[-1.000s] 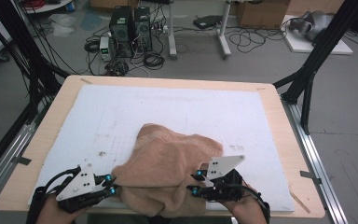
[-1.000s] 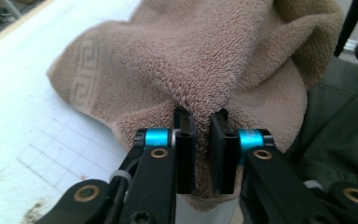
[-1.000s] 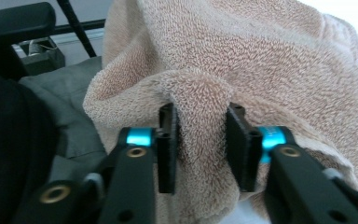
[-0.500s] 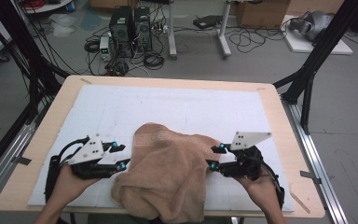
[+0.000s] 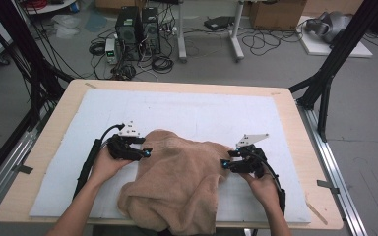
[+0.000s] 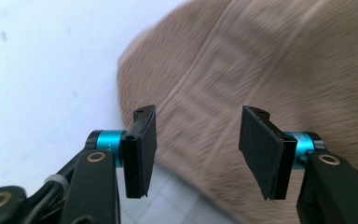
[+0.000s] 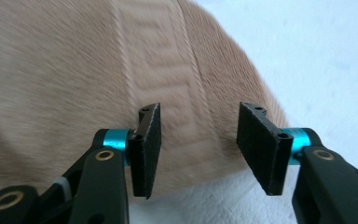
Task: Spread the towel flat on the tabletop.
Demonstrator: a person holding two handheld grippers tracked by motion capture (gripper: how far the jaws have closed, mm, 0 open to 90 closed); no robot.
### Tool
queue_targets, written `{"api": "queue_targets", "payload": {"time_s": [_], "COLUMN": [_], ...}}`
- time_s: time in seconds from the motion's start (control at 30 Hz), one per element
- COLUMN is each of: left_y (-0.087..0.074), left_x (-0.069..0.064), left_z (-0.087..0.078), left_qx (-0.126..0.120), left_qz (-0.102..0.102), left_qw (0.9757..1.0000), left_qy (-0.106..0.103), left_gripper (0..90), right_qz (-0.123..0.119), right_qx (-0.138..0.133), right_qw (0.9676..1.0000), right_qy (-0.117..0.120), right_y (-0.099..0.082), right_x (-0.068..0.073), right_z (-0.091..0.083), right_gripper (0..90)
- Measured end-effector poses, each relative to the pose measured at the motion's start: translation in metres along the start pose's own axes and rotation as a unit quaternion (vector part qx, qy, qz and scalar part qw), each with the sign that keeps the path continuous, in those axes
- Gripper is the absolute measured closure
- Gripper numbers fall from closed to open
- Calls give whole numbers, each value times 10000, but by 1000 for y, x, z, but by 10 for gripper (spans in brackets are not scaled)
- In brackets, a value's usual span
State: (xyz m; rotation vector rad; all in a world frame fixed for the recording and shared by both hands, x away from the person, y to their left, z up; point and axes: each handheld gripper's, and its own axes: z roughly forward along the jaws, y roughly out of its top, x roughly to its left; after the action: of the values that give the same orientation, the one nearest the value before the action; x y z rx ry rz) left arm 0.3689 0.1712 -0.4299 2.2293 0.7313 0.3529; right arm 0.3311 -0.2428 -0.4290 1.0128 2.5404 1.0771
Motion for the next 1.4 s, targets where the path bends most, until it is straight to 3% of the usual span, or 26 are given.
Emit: {"api": "queue_targets", "payload": {"time_s": [0.07, 0.13, 0.27, 0.3, 0.33, 0.4, 0.53, 0.67, 0.77, 0.9, 1.0, 1.07, 1.1, 1.13, 1.2, 1.23, 1.3, 1.4], "left_y": [-3, -4, -2, -1, -1, 1, 1, 1, 1, 1, -2, -4, -4, -5, -6, -6, -3, -1], "left_x": [3, 3, -1, -3, -6, -11, -11, -12, -9, -4, -3, -4, -5, -6, -8, -8, -6, -1], "left_z": [7, 10, 11, 10, 10, 11, 11, 9, 0, -21, -35, -41, -42, -43, -43, -42, -40, -31], "left_qx": [149, 130, 179, 189, 194, 243, 257, 278, 249, -108, -202, -200, -172, -117, -29, -73, -221, -294], "left_qz": [-67, -73, -60, 4, 97, 242, 77, 163, 143, 18, 50, 71, 74, 97, 188, 188, 85, -96], "left_qw": [9999, 9999, 9997, 9997, 9997, 9993, 9996, 9995, 9996, 9999, 9997, 9998, 9998, 9998, 9997, 9997, 9995, 9993], "left_qy": [2, 29, 151, 133, 65, 122, -53, -27, 35, 55, 86, 11, -36, -133, -178, -156, -202, -194], "left_gripper": [465, 464, 505, 526, 588, 715, 798, 825, 832, 834, 834, 834, 833, 831, 824, 791, 635, 502], "right_qz": [29, 85, -84, -83, -108, -190, -125, -175, -149, -152, -155, -120, -6, 22, 58, 86, 32, -18], "right_qx": [27, 74, 192, 182, 179, 176, 142, 168, 86, 34, -44, -131, -131, -87, -48, 13, 97, 179], "right_qw": [10000, 9999, 9998, 9998, 9998, 9996, 9998, 9997, 9998, 9998, 9998, 9998, 9996, 9997, 9995, 9993, 9993, 9998], "right_qy": [12, 77, -70, -70, -77, -111, 38, 87, 124, 93, 69, 92, 233, 236, 318, 376, 357, 130], "right_y": [-1, -2, -3, -3, -3, -2, -2, -1, -1, 0, 2, 2, 3, 3, 3, 2, 2, 4], "right_x": [-1, -3, -1, -2, -1, 0, -3, -5, -6, -6, -8, -9, -11, -11, -11, -11, -10, -9], "right_z": [3, 5, 9, 9, 10, 10, 10, 10, 6, 0, -6, -10, -9, -8, -6, -4, 2, 7], "right_gripper": [523, 599, 682, 696, 713, 785, 871, 874, 876, 876, 876, 856, 708, 642, 592, 545, 466, 432]}}
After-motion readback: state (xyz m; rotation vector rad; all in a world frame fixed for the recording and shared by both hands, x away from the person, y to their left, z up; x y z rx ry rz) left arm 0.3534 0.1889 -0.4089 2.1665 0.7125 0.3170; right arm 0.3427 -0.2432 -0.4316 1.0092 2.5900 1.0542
